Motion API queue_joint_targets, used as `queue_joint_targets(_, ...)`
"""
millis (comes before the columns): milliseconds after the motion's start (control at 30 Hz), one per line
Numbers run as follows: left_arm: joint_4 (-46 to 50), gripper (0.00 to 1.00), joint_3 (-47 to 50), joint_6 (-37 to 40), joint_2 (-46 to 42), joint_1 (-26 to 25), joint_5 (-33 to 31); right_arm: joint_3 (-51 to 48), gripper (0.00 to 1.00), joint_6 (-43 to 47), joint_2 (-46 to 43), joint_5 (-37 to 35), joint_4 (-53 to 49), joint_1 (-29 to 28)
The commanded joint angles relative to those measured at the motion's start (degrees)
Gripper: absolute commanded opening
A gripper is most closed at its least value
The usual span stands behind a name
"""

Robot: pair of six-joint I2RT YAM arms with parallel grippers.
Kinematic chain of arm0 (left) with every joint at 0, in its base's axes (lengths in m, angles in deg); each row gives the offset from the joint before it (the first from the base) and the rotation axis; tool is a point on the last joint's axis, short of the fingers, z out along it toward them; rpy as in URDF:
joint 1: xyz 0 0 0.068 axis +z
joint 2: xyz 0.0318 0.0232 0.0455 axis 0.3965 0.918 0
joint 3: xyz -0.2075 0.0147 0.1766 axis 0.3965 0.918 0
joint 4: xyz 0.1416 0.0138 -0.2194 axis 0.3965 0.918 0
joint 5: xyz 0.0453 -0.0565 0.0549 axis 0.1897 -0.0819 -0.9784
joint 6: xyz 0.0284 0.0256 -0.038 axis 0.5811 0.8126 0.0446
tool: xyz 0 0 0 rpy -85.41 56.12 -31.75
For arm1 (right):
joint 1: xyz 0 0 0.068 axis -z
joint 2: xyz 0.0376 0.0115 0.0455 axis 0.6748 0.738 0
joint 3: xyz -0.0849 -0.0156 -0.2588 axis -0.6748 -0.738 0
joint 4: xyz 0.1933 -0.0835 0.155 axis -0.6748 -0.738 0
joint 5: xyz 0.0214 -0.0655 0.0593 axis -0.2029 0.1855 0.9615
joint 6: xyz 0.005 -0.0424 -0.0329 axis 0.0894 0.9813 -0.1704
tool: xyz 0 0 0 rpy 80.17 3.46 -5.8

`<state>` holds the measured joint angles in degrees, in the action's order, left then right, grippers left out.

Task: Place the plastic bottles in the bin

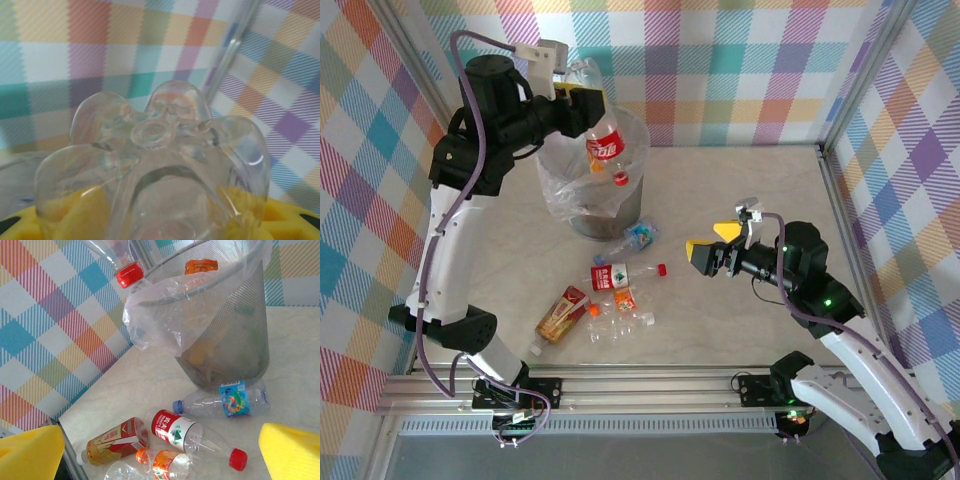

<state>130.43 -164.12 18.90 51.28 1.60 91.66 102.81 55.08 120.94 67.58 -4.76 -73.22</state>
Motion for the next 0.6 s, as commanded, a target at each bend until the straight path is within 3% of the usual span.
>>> queue_joint_targets(0, 3.0, 0.53, -1.4, 7.1, 1.3, 0.9, -10.1, -0.6, 1.00, 2.5, -1.5, 2.4, 3.8, -0.2)
queue_joint_targets(267, 1.7, 0.53, -3.4, 12.3, 3.5, 3.5, -16.7, -0.6, 1.00, 2.8, -1.0, 3.5, 4.8, -0.2)
queue_joint_targets(567, 1.9, 0.53, -4.5, 13.0, 9.5, 5.9, -17.5, 0.3, 1.00, 1.7, -0.1, 2.6, 2.8, -0.2)
